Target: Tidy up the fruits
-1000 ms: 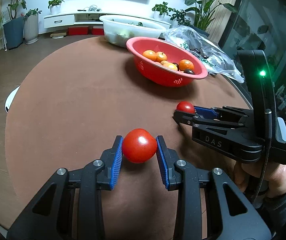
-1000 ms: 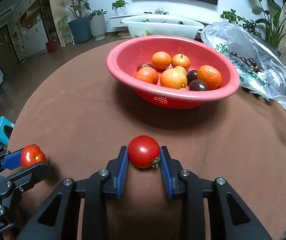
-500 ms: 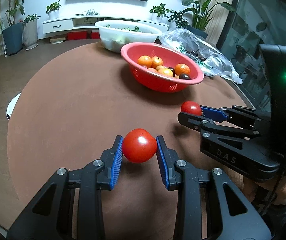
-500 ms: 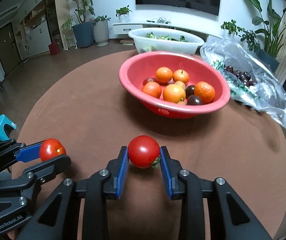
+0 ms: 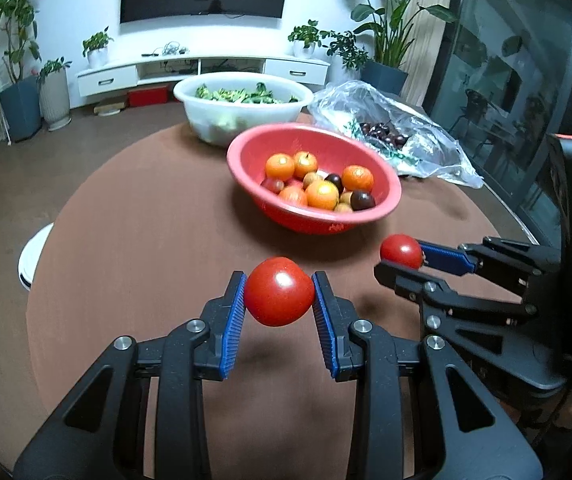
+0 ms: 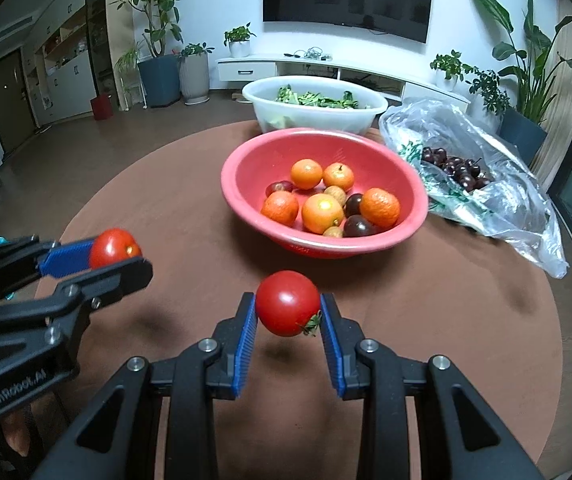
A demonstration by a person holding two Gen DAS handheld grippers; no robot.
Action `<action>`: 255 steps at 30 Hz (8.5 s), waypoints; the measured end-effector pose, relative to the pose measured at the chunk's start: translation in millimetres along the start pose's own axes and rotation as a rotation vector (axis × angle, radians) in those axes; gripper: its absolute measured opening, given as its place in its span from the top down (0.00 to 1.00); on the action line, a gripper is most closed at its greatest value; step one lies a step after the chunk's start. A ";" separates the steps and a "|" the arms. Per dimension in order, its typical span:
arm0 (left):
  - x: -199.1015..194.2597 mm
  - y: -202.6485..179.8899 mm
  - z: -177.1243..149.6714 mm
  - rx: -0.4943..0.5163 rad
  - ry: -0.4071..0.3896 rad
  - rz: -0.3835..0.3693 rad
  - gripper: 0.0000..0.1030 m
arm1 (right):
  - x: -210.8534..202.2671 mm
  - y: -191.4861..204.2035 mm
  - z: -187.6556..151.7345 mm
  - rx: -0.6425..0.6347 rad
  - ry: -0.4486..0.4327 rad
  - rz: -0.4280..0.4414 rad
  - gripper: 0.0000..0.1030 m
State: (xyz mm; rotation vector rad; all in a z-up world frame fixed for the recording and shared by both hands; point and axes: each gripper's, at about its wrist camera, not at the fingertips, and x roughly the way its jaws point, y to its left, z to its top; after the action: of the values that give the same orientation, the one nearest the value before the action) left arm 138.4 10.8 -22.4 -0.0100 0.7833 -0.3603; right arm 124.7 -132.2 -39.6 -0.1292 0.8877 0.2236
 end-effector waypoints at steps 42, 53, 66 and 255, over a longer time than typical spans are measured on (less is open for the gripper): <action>137.9 -22.4 111.7 0.151 0.001 0.056 0.70 | 49.2 -56.4 72.3 -0.044 -0.039 -0.138 0.67; 148.2 -19.4 109.0 0.144 0.010 0.064 0.70 | 57.6 -55.5 72.7 -0.050 -0.035 -0.139 0.67; 148.2 -11.8 109.5 0.115 -0.010 0.121 0.42 | 72.1 -62.1 71.7 -0.035 -0.010 -0.140 0.66; -70.4 -51.3 -79.0 -0.134 0.009 0.382 0.00 | -108.4 -26.7 -86.7 0.215 -0.099 -0.158 0.01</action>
State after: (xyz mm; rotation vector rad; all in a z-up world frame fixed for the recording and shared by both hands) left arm 21.9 -5.0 -22.9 0.0153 0.7982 0.0550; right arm -0.1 -190.9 -8.8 0.0120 0.7931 -0.0131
